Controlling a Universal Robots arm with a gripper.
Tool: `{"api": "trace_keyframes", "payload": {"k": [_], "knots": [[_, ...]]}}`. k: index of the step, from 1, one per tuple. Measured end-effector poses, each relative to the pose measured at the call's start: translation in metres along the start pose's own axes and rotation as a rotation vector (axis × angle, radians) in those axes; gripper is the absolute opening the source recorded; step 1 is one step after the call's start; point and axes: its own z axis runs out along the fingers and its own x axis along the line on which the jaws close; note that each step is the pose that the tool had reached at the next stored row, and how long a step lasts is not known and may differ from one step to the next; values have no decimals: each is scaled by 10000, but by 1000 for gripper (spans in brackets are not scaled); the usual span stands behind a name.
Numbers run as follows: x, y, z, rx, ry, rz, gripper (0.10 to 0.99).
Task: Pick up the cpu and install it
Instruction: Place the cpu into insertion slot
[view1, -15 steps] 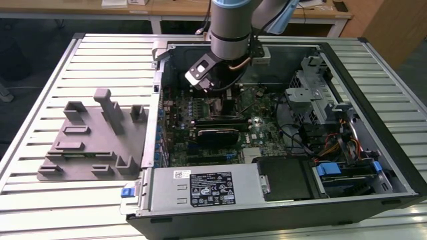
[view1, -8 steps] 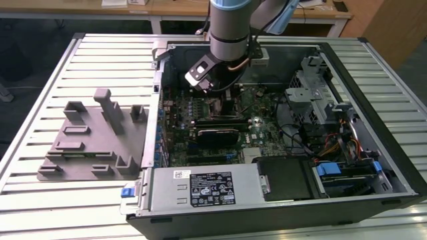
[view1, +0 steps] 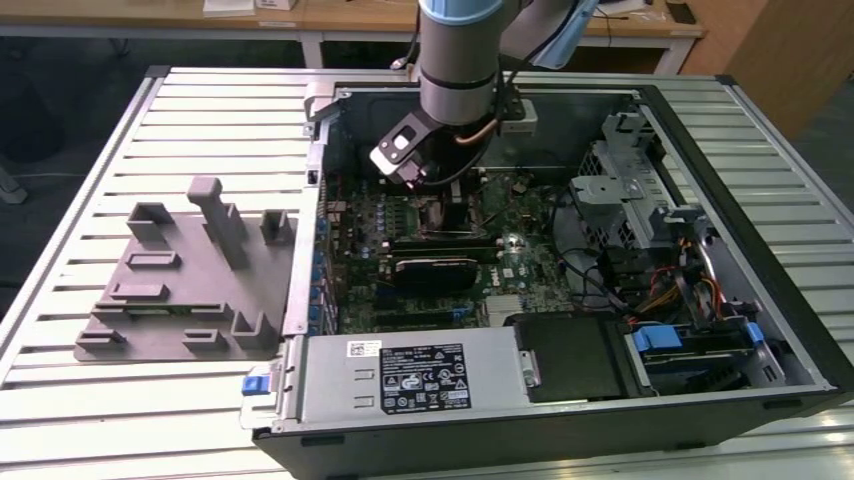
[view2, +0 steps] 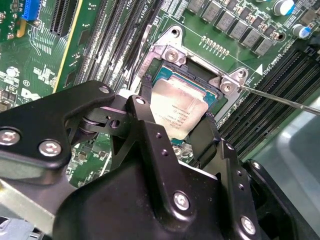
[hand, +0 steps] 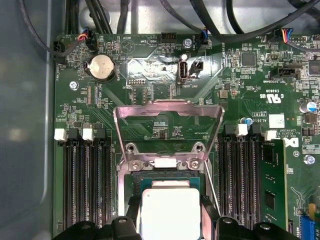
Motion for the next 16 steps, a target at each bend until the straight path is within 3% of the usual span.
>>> {"api": "trace_keyframes", "payload": {"k": [12,16], "knots": [[0,-1,20,-2,0,1,545],[0,-1,21,0,-1,1,620]]}}
